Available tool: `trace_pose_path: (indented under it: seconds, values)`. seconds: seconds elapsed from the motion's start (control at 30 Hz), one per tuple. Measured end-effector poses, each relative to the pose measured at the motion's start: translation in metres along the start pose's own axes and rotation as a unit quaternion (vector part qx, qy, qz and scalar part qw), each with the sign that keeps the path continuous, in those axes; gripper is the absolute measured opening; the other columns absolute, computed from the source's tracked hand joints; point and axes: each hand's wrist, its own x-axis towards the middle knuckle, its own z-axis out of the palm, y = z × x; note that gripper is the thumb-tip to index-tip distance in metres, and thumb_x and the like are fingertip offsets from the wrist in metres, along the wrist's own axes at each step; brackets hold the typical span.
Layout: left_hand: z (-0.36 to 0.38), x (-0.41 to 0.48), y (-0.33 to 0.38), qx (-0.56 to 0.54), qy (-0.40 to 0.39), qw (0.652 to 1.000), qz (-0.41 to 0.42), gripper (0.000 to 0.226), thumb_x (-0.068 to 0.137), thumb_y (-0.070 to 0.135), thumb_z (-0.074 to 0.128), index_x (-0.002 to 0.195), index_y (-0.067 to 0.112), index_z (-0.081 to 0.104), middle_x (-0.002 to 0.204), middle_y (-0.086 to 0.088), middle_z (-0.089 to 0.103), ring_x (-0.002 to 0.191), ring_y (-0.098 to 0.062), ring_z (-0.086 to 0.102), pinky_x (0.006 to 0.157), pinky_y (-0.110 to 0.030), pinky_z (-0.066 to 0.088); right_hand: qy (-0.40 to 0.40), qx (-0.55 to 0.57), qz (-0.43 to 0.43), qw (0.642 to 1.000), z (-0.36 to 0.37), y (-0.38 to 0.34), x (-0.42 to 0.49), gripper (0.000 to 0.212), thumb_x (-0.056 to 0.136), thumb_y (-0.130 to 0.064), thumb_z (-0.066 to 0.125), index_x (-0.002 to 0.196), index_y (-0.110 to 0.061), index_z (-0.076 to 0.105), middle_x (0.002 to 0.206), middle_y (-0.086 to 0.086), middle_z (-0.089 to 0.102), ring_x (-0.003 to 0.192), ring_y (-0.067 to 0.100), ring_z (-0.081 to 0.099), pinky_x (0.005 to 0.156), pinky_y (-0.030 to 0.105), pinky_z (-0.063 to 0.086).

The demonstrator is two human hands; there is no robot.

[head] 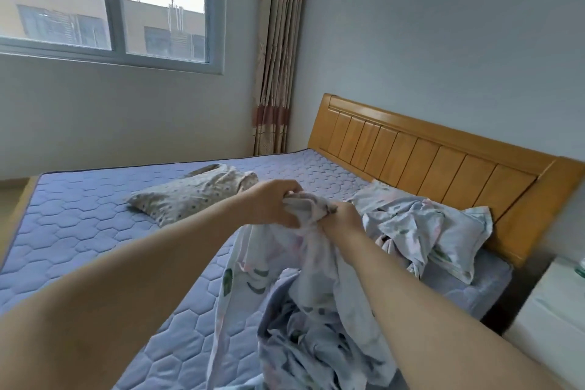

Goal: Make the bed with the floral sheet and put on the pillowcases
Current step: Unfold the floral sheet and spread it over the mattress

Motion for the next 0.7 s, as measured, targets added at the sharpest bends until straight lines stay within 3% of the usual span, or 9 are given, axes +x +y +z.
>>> trace_pose_path:
  seconds: [0.1,0.17,0.23,0.3,0.43,0.5,0.57,0.63,0.7]
  values:
    - [0.002,-0.047,-0.025,0.151,-0.038,0.985,-0.075,0.034,0.085,0.02,0.06,0.117,0.01,0.061,0.114,-0.008,0.064,0.105,-0.024,0.059,0.084,-0.028,0.046,0.001,0.097,-0.012,0.995,0.013,-0.02,-0.044,0.027,0.088,0.0,0.04,0.066,-0.008,0.054,0.071,0.009,0.051,0.074,0.02,0.047,0.065,0.03,0.036]
    - [0.009,-0.08,-0.047,0.174,0.013,0.975,-0.139,0.025,0.092,0.014,0.046,0.109,0.012,0.063,0.115,-0.01,0.065,0.107,-0.028,0.059,0.085,-0.035,0.048,-0.014,0.174,-0.005,0.985,0.026,-0.031,-0.08,0.034,0.086,0.007,0.035,0.059,-0.008,0.049,0.063,0.007,0.048,0.066,0.02,0.045,0.058,0.029,0.035]
    - [0.015,-0.115,-0.068,0.09,0.088,0.968,-0.218,0.022,0.092,0.007,0.041,0.099,0.01,0.061,0.113,-0.016,0.063,0.107,-0.035,0.058,0.083,-0.041,0.05,-0.031,0.252,0.026,0.967,0.037,-0.034,-0.116,0.041,0.088,0.01,0.031,0.058,-0.009,0.052,0.059,0.006,0.049,0.058,0.018,0.046,0.053,0.025,0.036]
    - [0.02,-0.151,-0.081,-0.004,0.143,0.95,-0.277,0.02,0.091,0.001,0.04,0.094,0.009,0.058,0.109,-0.021,0.06,0.102,-0.038,0.057,0.072,-0.036,0.042,-0.055,0.29,0.058,0.954,0.046,-0.034,-0.151,0.042,0.089,0.011,0.029,0.063,-0.01,0.055,0.06,0.006,0.052,0.056,0.017,0.049,0.05,0.022,0.042]
    - [0.018,-0.219,-0.1,-0.166,0.188,0.907,-0.338,0.035,0.087,-0.006,0.033,0.099,0.015,0.057,0.098,-0.021,0.055,0.081,-0.029,0.047,0.065,-0.031,0.037,-0.13,0.233,0.124,0.956,0.078,-0.035,-0.207,0.033,0.09,0.008,0.034,0.074,-0.009,0.057,0.066,0.003,0.054,0.062,0.014,0.05,0.053,0.018,0.042]
    - [0.006,-0.24,-0.102,-0.227,0.211,0.896,-0.32,0.034,0.086,-0.009,0.028,0.094,0.014,0.052,0.082,-0.016,0.052,0.073,-0.026,0.045,0.058,-0.029,0.035,-0.182,0.165,0.134,0.96,0.09,-0.045,-0.22,0.013,0.081,-0.002,0.048,0.078,-0.011,0.057,0.068,0.005,0.054,0.061,0.016,0.048,0.051,0.022,0.039]
    - [-0.013,-0.264,-0.104,-0.265,0.227,0.893,-0.283,0.037,0.087,-0.01,0.026,0.098,0.012,0.053,0.073,-0.008,0.048,0.066,-0.023,0.043,0.052,-0.026,0.033,-0.227,0.134,0.134,0.955,0.114,-0.065,-0.229,0.039,0.07,-0.012,0.06,0.109,-0.012,0.055,0.097,0.007,0.056,0.082,0.02,0.055,0.063,0.025,0.041]
    - [-0.031,-0.284,-0.102,-0.268,0.221,0.906,-0.24,0.038,0.089,-0.008,0.028,0.101,0.014,0.057,0.082,-0.006,0.051,0.064,-0.015,0.043,0.045,-0.013,0.036,-0.216,0.117,0.092,0.965,0.145,-0.088,-0.234,0.069,0.077,-0.012,0.067,0.138,-0.025,0.036,0.133,0.003,0.04,0.121,0.023,0.045,0.087,0.03,0.04]
    - [-0.043,-0.304,-0.108,-0.24,0.191,0.926,-0.221,0.034,0.09,-0.003,0.036,0.103,0.016,0.061,0.088,-0.002,0.054,0.07,-0.014,0.048,0.043,-0.004,0.034,-0.22,0.057,0.007,0.974,0.187,-0.118,-0.241,0.087,0.073,-0.016,0.072,0.145,-0.033,0.026,0.146,0.0,0.029,0.136,0.023,0.031,0.102,0.032,0.035]
